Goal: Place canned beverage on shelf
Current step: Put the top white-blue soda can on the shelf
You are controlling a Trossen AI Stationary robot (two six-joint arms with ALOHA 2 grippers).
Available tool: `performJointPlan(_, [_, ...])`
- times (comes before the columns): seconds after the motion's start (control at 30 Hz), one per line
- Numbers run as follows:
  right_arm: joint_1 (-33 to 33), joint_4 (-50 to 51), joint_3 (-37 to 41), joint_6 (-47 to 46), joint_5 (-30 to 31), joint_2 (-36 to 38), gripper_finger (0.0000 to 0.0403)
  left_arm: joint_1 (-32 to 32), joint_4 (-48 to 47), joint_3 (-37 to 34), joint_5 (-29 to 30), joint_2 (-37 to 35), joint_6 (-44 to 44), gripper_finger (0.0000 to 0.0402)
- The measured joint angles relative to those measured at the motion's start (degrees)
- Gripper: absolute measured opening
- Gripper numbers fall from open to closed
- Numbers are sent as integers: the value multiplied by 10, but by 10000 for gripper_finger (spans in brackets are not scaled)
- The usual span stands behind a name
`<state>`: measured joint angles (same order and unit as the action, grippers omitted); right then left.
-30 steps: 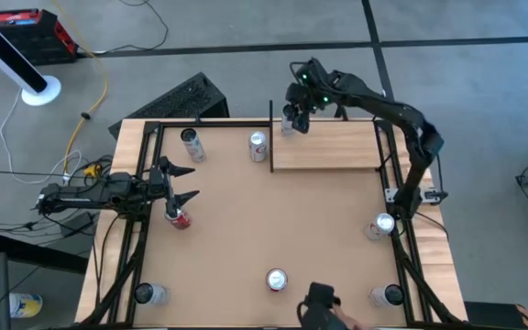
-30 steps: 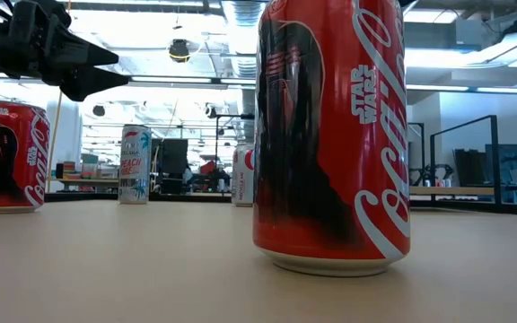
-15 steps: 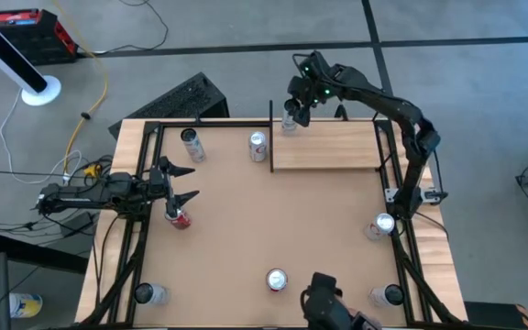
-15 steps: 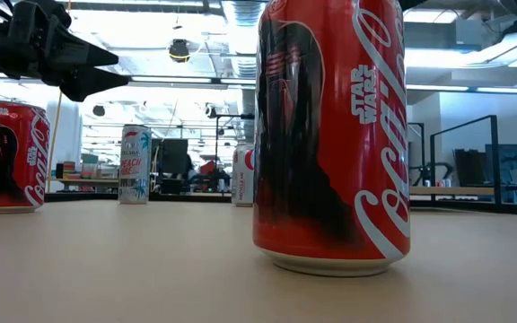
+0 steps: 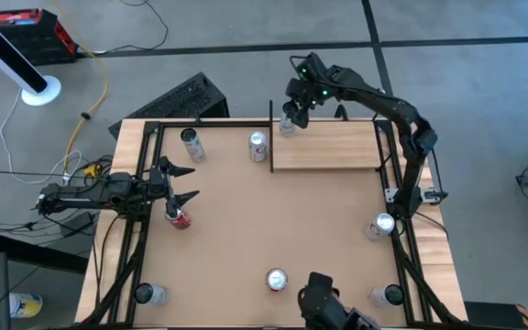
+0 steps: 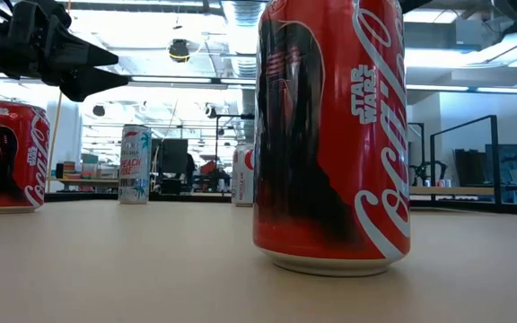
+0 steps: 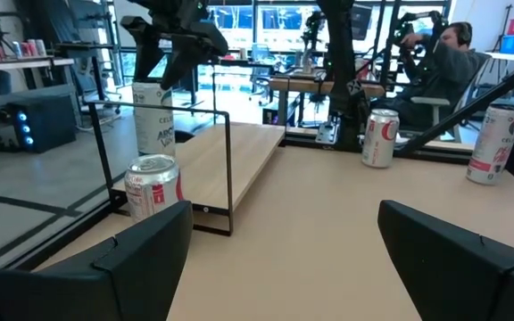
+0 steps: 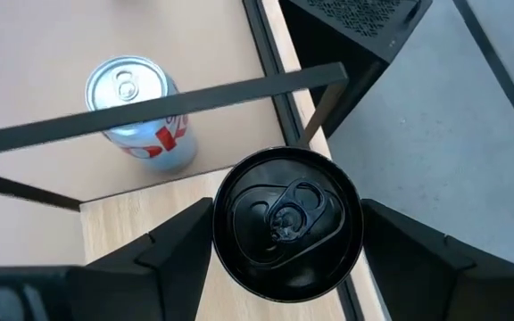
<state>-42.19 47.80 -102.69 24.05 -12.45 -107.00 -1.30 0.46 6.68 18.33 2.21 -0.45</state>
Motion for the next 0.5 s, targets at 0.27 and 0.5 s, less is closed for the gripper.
performJointPlan(0.27, [1, 0, 0, 0, 2, 0, 286, 0, -1, 0, 0, 0, 0, 343])
performJointPlan(0.5, [2, -13, 0, 0, 3, 0, 324, 0, -1, 0, 0, 0, 0, 343])
